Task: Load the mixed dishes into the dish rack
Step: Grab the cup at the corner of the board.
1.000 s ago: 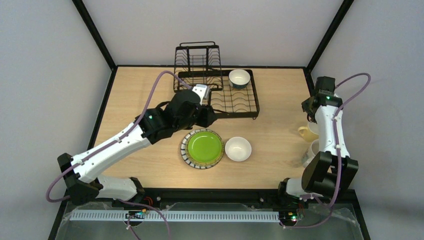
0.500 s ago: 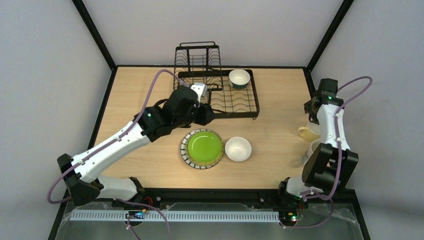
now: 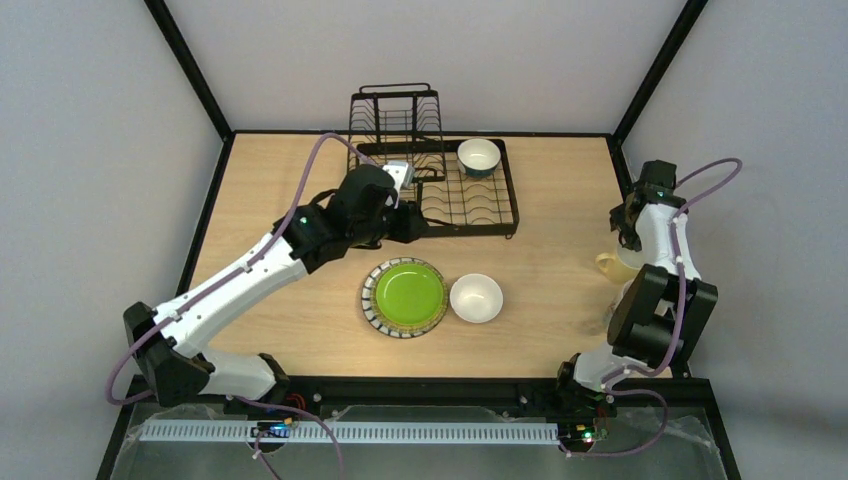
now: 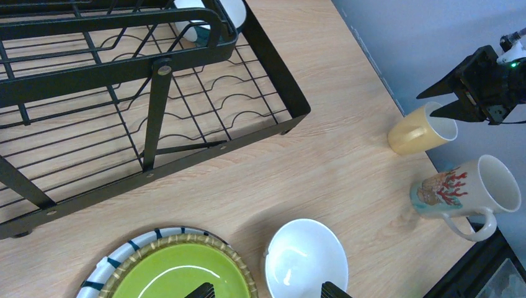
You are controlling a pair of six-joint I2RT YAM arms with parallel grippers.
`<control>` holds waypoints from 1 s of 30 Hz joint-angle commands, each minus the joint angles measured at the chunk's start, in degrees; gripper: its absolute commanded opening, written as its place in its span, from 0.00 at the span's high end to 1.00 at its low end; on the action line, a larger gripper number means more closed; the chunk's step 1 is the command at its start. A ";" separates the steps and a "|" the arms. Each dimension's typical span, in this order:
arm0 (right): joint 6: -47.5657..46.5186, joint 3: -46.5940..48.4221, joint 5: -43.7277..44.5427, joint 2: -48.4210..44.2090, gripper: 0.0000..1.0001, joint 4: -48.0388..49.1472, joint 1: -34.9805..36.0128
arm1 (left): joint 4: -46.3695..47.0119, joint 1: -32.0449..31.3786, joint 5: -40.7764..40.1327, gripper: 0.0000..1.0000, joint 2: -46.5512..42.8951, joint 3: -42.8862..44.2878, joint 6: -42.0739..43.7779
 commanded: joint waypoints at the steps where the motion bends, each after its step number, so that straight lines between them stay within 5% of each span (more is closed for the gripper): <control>1: 0.05 -0.34 -0.55 1.93 0.12 2.24 -0.60 | 0.92 1.50 2.00 0.01 1.58 0.09 0.71; 19: 0.42 2.05 -1.64 9.28 0.23 3.95 -0.90 | 0.32 4.59 5.23 0.01 4.75 1.46 1.77; 30: 0.00 2.43 -0.93 11.18 0.48 3.98 -0.99 | 0.76 5.10 5.53 0.01 5.80 1.15 1.38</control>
